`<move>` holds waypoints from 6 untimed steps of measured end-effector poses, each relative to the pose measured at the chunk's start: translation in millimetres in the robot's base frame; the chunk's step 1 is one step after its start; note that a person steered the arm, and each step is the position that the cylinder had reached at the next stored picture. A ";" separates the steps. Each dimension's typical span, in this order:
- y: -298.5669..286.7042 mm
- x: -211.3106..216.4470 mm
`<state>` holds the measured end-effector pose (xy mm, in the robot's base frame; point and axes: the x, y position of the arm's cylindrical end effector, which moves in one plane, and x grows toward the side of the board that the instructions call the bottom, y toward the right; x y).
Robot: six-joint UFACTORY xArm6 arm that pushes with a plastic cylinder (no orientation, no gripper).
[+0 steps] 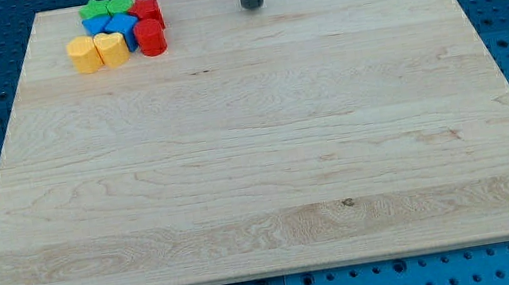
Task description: Point your arm to the green star
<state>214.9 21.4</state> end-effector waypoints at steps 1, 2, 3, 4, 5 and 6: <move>-13.2 -22.2; -32.4 -22.3; -72.0 -23.0; -122.3 -22.3; -162.4 -23.4; -230.4 -23.3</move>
